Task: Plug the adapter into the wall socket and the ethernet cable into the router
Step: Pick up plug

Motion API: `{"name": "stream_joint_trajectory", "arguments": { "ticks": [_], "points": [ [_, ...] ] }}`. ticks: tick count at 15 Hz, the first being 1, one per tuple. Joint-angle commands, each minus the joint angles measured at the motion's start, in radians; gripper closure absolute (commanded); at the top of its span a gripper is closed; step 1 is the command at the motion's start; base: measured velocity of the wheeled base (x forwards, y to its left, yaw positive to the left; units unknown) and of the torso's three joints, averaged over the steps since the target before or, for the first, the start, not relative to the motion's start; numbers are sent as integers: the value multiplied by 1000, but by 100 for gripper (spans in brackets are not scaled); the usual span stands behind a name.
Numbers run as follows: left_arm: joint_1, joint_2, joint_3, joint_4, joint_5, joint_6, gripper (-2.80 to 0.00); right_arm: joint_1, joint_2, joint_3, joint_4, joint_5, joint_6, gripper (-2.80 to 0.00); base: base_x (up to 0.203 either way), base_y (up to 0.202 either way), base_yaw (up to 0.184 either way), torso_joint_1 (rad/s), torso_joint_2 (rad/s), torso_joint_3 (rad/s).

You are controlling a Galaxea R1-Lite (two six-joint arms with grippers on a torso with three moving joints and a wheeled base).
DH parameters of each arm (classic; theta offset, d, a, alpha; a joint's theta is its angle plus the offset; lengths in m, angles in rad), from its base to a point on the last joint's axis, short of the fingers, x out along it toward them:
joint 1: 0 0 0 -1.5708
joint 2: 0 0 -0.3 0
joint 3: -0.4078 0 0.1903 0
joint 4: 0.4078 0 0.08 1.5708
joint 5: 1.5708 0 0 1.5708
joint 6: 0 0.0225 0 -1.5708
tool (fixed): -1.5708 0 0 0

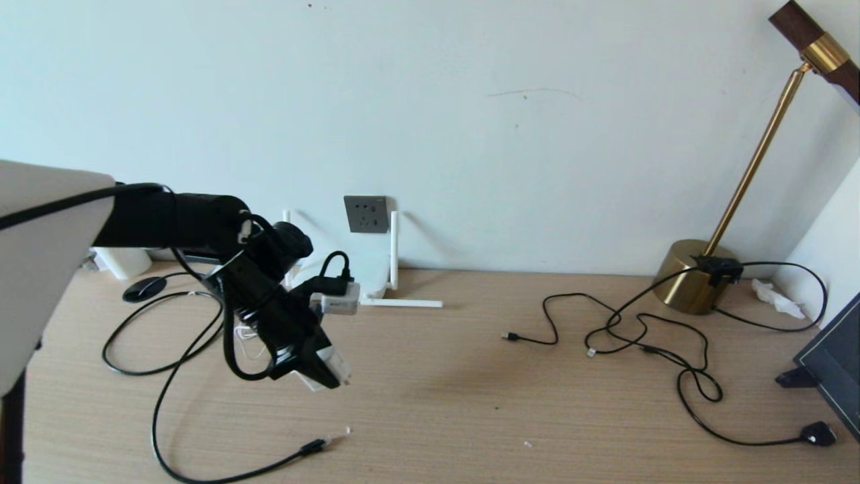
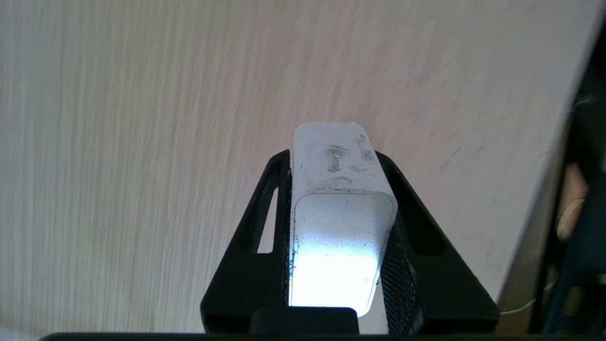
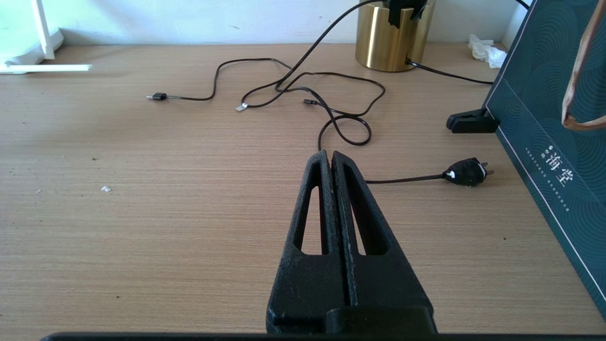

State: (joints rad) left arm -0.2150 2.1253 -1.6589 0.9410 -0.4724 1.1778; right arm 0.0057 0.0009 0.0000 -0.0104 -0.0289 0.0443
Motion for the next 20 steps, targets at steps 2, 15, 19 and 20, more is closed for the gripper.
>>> {"name": "stream_joint_trajectory", "arguments": {
  "ticks": [2,15,19,20],
  "points": [
    [88,-65,193,-220,36,6,0,0,1,0,0,0,0,0,0,0,0,0,0,0],
    [226,-1,304,-389,51,25,0,0,0,0,0,0,0,0,0,0,0,0,0,0],
    [227,15,304,-399,72,33,0,0,0,0,0,0,0,0,0,0,0,0,0,0],
    [226,16,304,-400,72,34,0,0,0,0,0,0,0,0,0,0,0,0,0,0]
  ]
}}
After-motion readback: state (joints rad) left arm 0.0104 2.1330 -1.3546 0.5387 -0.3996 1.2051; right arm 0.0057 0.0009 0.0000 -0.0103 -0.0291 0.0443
